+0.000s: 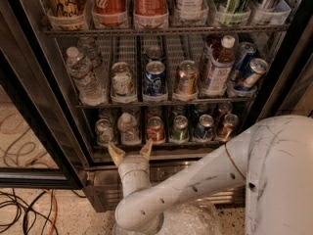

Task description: Pick water bottle from bottom shelf of fridge

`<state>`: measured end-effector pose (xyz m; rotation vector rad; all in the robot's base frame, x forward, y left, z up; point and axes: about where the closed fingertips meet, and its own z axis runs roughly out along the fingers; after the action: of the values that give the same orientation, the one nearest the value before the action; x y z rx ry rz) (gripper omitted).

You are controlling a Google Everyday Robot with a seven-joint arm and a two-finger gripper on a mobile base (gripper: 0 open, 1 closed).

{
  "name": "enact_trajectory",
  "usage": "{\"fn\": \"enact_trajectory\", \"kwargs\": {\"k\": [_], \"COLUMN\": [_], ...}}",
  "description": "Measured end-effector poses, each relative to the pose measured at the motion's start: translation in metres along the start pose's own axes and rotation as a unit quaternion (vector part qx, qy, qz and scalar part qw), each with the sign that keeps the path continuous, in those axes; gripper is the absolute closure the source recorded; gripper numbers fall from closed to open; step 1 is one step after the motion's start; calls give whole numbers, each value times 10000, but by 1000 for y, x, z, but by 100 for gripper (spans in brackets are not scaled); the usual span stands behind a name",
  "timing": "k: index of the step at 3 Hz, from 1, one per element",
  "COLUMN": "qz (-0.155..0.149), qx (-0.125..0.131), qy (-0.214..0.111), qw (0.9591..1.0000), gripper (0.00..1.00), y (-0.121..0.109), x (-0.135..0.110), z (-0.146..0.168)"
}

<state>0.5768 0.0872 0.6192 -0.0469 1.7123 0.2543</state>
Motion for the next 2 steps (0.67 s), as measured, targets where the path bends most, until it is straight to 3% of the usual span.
{"fn": "enact_trajectory", "kwargs": {"k": [1,2], "qz": [-198,-289], "qx": [312,406], "qy": [-123,-249], "qw": [9992,9984], "gripper": [25,28], "y": [-9,-9], "x": [0,-4], "z": [3,8]}}
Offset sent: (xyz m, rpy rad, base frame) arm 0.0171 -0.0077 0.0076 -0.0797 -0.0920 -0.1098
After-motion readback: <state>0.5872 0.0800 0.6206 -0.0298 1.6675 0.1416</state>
